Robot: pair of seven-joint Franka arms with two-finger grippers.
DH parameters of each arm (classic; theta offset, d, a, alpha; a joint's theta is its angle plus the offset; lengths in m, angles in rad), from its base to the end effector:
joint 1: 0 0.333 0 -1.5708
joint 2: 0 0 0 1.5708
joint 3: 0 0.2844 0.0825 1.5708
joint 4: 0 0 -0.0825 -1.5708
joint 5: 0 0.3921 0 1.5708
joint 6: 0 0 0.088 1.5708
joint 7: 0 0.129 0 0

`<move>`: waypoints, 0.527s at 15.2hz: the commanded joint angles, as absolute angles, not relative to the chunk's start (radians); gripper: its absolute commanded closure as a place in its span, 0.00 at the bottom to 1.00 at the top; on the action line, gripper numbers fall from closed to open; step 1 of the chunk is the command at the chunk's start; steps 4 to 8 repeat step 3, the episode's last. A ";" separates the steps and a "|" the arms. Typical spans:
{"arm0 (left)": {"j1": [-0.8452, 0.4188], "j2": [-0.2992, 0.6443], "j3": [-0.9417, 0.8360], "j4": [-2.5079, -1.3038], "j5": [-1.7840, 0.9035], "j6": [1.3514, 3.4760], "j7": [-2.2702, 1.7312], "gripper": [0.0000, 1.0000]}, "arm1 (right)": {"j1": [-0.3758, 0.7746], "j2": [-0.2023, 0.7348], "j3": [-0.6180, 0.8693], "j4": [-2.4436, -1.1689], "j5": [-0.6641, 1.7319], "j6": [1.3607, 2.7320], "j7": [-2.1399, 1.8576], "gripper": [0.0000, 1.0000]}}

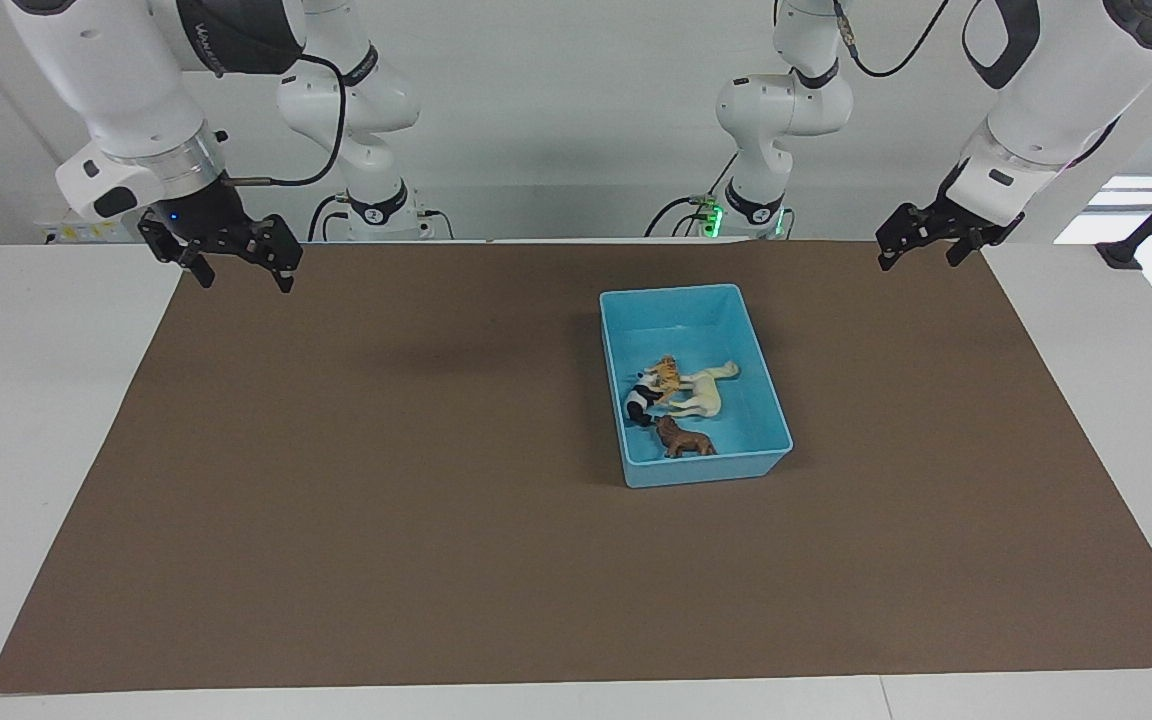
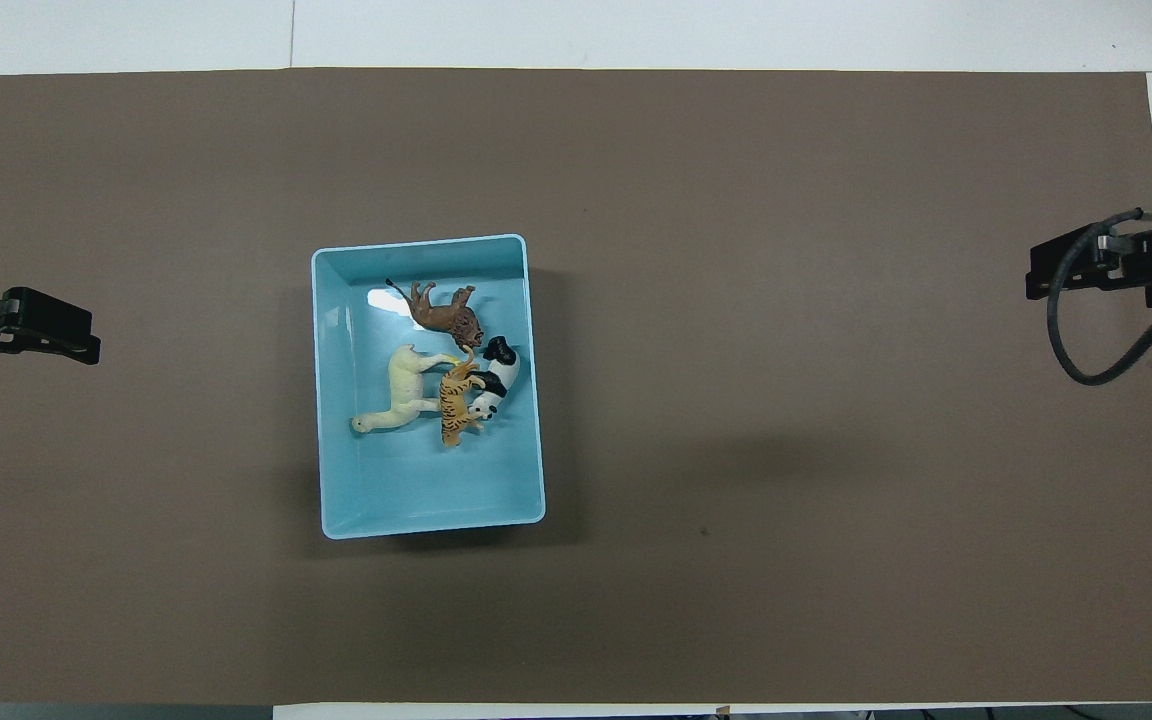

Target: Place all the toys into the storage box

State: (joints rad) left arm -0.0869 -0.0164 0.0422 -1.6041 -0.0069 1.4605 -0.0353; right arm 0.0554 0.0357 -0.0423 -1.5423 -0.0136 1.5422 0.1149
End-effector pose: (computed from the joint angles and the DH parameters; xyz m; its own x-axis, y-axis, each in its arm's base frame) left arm 0.5416 -0.0250 0.5555 0.9918 -0.0099 -0.1271 -0.0096 -0.9999 0.0031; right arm 0.5686 0.0060 0.5619 0.9942 -0.1020 -0.0338 -0.1014 -0.9947 0.0191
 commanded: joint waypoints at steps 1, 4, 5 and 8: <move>-0.087 -0.043 0.046 -1.637 -0.012 1.479 -0.026 0.00 | 0.026 0.017 -0.003 -1.571 0.000 1.566 0.101 0.00; -0.087 -0.043 0.046 -1.637 -0.012 1.479 -0.026 0.00 | 0.026 0.018 -0.003 -1.569 0.000 1.566 0.100 0.00; -0.087 -0.043 0.046 -1.637 -0.012 1.479 -0.026 0.00 | 0.026 0.018 -0.003 -1.569 0.000 1.566 0.100 0.00; -0.087 -0.043 0.046 -1.637 -0.012 1.479 -0.026 0.00 | 0.026 0.018 -0.003 -1.569 0.000 1.566 0.100 0.00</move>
